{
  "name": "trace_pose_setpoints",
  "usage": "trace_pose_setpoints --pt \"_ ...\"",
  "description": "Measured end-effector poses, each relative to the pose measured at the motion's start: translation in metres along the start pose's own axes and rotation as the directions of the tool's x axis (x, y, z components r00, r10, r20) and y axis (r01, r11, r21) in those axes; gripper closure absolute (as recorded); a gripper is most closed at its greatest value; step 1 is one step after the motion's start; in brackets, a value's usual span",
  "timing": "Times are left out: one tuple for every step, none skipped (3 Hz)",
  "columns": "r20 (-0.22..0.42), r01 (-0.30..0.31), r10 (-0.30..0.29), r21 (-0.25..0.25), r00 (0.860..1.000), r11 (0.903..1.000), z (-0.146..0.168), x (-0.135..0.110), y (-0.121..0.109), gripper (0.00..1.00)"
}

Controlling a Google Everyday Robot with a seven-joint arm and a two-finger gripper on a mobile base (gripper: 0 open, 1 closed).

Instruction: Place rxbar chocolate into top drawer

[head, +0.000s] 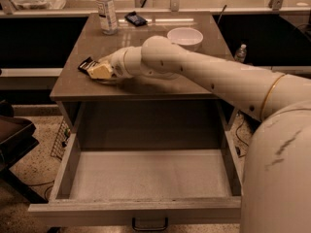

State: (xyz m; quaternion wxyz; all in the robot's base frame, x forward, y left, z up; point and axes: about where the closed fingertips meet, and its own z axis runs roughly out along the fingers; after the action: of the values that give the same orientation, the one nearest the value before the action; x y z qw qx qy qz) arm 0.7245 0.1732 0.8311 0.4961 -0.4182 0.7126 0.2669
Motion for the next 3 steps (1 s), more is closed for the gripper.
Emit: trace_pose_setpoints --pt "0.045 0.031 -0.03 -0.005 0.999 0.9995 -0.03 -0.035 -0.007 1.0" --pt "0.08 0.093 -0.092 -0.016 0.993 0.9955 -0.097 -0.071 -0.005 1.0" --pt "0.068 0.137 -0.135 -0.023 0.989 0.9904 -0.148 -0.054 0.007 1.0"
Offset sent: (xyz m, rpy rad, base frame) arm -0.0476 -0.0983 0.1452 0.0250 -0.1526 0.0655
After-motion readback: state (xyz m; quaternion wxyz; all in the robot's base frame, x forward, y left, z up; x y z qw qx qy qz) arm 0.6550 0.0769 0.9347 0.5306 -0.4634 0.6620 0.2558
